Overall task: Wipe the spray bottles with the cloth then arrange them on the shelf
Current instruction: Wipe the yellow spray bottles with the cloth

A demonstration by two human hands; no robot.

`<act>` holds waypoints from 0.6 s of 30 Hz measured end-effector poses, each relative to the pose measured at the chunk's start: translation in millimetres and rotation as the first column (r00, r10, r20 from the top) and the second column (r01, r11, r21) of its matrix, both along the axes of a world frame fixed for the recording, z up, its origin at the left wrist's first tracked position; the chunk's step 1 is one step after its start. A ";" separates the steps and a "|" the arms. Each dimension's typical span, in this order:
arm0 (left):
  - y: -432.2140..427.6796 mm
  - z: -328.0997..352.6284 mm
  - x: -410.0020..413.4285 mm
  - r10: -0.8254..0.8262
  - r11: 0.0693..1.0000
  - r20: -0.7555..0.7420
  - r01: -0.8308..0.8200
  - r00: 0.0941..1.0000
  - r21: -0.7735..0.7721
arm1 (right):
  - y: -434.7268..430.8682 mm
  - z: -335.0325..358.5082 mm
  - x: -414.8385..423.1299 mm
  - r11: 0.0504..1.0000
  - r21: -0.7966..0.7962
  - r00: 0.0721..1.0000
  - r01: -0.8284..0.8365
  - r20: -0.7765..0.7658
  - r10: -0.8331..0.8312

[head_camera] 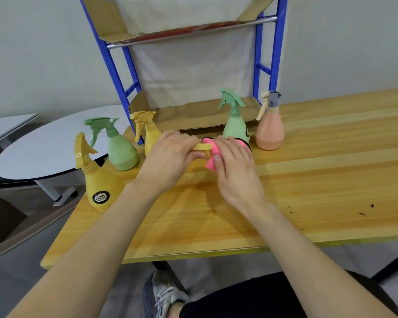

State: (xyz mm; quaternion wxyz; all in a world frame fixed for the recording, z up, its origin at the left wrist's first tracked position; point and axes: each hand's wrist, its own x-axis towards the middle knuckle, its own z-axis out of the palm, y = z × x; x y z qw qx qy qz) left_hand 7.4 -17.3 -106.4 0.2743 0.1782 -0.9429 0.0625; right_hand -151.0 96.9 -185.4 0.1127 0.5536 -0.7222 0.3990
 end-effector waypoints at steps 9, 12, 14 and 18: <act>-3.3 2.1 6.2 0.143 0.868 0.006 -0.128 0.990 0.479 | -11.2 0.3 -7.0 1.000 0.000 0.998 0.001 0.058 -0.001; -1.5 4.2 4.4 0.152 0.850 0.011 -0.136 0.988 0.509 | -13.6 4.1 -6.8 0.994 -0.009 0.946 0.110 0.308 -0.102; 1.4 4.8 1.3 0.162 0.842 0.007 -0.142 0.987 0.520 | -9.9 10.2 -1.4 0.991 -0.016 0.952 0.136 0.278 -0.127; 4.1 6.5 -1.3 0.189 0.833 0.024 -0.173 0.982 0.526 | 4.6 9.9 15.5 0.994 -0.104 0.997 -0.020 -0.070 0.013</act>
